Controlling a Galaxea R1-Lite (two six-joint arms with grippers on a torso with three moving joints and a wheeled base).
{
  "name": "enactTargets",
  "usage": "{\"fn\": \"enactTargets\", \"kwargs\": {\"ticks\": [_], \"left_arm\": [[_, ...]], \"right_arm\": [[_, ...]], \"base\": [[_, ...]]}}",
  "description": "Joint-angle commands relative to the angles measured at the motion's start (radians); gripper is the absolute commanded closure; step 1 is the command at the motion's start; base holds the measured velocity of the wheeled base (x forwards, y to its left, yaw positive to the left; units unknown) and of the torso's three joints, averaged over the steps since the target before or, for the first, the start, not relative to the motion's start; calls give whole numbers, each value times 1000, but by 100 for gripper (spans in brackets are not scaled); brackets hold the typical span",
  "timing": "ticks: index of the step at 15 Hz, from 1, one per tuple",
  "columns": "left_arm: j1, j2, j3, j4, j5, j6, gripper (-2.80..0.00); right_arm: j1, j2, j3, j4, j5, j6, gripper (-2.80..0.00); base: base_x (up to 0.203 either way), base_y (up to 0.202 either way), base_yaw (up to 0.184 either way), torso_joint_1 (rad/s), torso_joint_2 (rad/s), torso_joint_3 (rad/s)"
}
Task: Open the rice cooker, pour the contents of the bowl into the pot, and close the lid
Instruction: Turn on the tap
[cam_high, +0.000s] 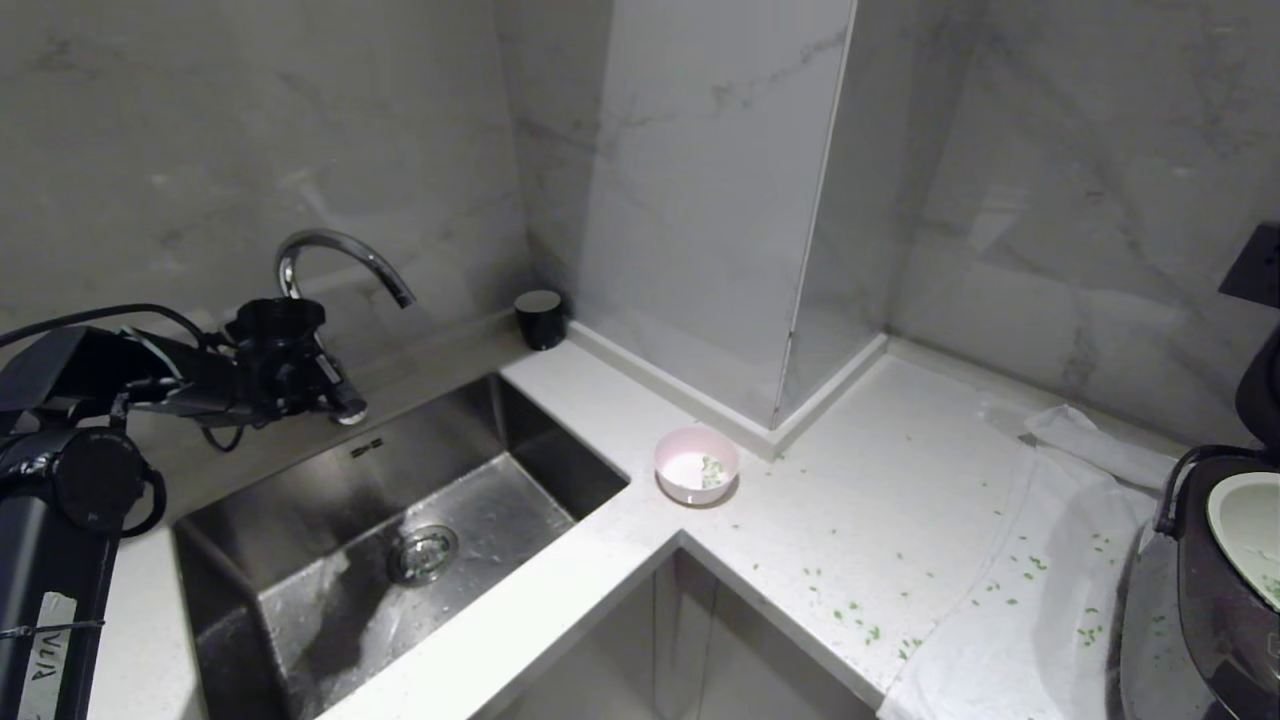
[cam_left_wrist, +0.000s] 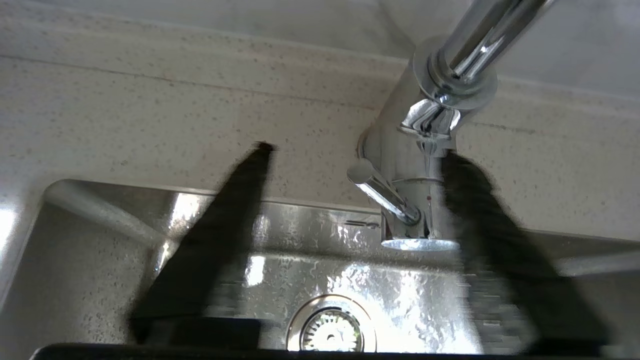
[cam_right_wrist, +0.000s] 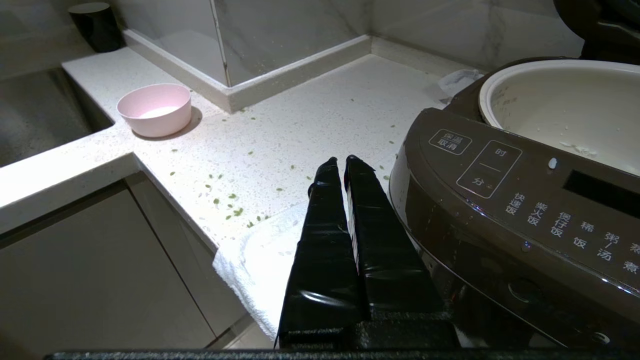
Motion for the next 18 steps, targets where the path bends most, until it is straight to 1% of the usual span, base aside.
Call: {"fn": "enactTargets", "kwargs": {"ticks": [1,3,7,11,18], "left_arm": [[1,8,-15,-2,3,-3,0],[3,33,-48,-2,9,-3,0],[16,37,-54,-2,9,-5,0],[18,34,-46,1,28,-4,0],[16,7,-9,7,28,-2,0]], "right_arm": [[0,0,2,0,0,0,0],[0,0,2,0,0,0,0],[0,0,2,-1,0,0,0],[0,0,2,0,0,0,0],[0,0,2,0,0,0,0]], "base": [[0,0,0,0,0,0],[0,0,0,0,0,0],[0,0,0,0,0,0],[0,0,0,0,0,0],[0,0,0,0,0,0]]}}
